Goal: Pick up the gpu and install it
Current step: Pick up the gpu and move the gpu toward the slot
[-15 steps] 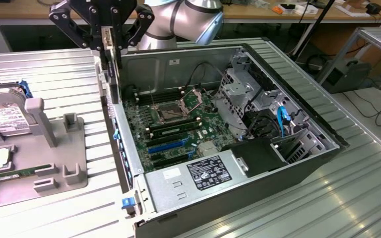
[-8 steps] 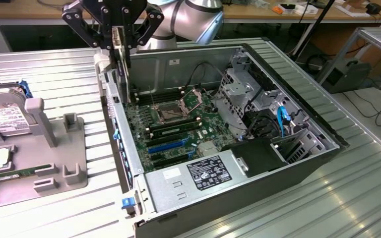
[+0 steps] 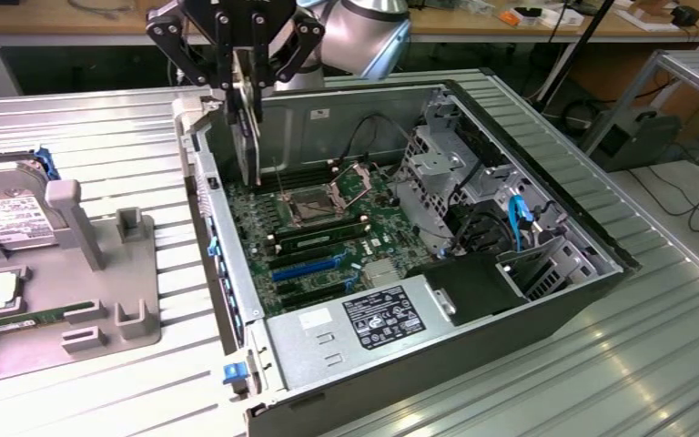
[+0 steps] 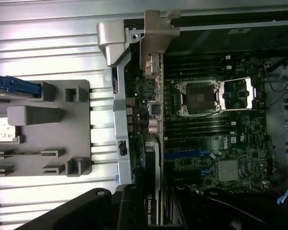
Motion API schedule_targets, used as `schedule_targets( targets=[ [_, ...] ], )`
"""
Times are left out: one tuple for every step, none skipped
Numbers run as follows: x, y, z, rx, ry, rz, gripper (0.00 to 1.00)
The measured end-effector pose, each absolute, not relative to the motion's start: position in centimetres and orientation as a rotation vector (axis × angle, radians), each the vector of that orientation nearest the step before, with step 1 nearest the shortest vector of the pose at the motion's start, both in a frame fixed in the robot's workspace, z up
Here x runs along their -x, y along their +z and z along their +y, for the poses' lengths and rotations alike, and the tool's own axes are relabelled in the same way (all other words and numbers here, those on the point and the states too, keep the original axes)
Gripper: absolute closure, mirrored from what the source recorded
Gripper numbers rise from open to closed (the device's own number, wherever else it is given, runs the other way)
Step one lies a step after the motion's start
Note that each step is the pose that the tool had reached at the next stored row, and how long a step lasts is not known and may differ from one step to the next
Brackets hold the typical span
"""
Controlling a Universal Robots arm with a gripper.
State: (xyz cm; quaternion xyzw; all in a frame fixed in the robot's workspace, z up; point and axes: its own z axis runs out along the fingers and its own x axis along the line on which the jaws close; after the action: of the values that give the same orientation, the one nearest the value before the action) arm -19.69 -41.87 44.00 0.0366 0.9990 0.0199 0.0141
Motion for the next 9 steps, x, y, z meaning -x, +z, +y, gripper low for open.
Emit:
schedule_targets(
  targets=[
    [19.5, 44.0, -41.9, -0.114, 0.062, 3.111, 0.73],
    [19.3, 44.0, -41.9, -0.114, 0.062, 3.111, 0.73],
    [19.2, 44.0, -41.9, -0.114, 0.062, 3.111, 0.73],
    [19.0, 44.0, -41.9, -0.114, 0.062, 3.111, 0.73],
    [18.8, 44.0, -41.9, -0.114, 0.062, 3.111, 0.73],
    [18.6, 44.0, -41.9, -0.114, 0.062, 3.111, 0.73],
    [18.5, 44.0, -41.9, -0.114, 0.062, 3.111, 0.73],
    [18.4, 44.0, -41.9, -0.114, 0.062, 3.111, 0.73],
    [18.1, 44.0, -41.9, -0.114, 0.062, 3.111, 0.73]
  ],
)
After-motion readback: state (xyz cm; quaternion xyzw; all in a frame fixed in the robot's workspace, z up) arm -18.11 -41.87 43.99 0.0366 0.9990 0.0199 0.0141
